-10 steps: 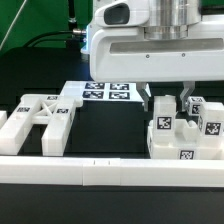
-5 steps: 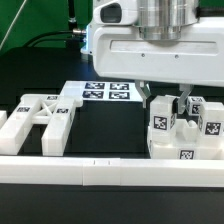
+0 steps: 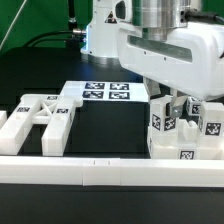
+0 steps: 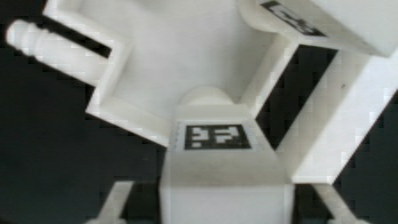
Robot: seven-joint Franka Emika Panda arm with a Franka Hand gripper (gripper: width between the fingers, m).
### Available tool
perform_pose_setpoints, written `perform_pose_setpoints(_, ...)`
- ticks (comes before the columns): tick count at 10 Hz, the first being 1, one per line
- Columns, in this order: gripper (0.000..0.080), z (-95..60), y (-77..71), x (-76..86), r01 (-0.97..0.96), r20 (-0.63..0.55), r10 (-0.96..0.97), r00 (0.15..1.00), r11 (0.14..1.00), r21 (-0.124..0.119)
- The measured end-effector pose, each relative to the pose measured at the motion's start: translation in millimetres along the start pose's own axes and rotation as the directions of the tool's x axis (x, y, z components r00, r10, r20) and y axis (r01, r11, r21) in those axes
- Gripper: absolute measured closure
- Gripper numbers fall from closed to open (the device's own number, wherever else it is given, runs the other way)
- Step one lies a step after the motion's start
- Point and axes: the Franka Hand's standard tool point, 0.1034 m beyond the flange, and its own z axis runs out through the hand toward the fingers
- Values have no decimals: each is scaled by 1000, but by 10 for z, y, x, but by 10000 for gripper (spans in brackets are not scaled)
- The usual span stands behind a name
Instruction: Assemble chair
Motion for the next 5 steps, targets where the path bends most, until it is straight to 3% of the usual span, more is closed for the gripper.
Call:
perform_pose_setpoints(3, 512, 1, 0, 6, -139, 8, 139, 990, 990, 1)
perform_pose_setpoints(5, 208, 1, 3, 5, -59, 9, 59, 998, 998, 0)
